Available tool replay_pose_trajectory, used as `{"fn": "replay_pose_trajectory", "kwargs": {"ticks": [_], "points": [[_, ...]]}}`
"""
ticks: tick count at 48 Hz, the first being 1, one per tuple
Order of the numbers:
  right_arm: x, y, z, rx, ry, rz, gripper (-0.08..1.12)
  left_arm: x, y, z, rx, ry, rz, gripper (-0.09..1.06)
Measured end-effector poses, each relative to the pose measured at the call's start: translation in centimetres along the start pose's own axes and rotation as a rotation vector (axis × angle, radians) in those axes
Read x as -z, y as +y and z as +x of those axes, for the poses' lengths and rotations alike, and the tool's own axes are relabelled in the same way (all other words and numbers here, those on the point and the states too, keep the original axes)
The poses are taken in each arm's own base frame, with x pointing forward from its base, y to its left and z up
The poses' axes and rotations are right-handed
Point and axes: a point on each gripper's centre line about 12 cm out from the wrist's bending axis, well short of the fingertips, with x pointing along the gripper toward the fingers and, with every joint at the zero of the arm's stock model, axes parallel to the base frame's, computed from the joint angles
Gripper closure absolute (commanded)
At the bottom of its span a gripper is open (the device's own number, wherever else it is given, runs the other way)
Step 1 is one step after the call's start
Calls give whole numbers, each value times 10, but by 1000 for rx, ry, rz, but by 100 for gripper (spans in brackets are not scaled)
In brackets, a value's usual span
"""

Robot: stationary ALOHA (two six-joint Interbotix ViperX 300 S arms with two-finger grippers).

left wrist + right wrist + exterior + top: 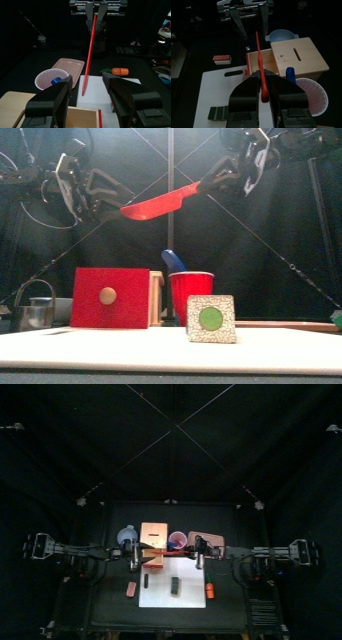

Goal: Place sushi on board then cut the sushi with the knife then place the pieces on the plate
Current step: Grasp knife edge with left hand

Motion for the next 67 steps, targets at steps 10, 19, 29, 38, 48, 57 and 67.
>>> {"fn": "replay_pose_trajectory", "kwargs": {"ticks": [10, 19, 29, 38, 48, 57, 67], "points": [[0, 2, 0, -6, -1, -2, 57, 2, 0, 0, -2, 15, -2, 11], [4, 3, 0, -9, 8, 0, 57, 11, 1, -4, -8, 54, -12, 11], [28, 8, -6, -19, 82, -7, 57, 40, 8, -36, -68, 159, -83, 11], [29, 13, -21, -37, 66, -16, 57, 32, -5, -48, -28, 153, -126, 11], [27, 9, -37, -28, 30, -23, 57, 37, -38, -26, 81, 283, -127, 11], [30, 4, -41, -12, 29, -18, 57, 59, -51, 2, 99, 417, -97, 11], [31, 2, -41, -4, 31, -22, 57, 84, -57, 19, 120, 542, -33, 11]]}}
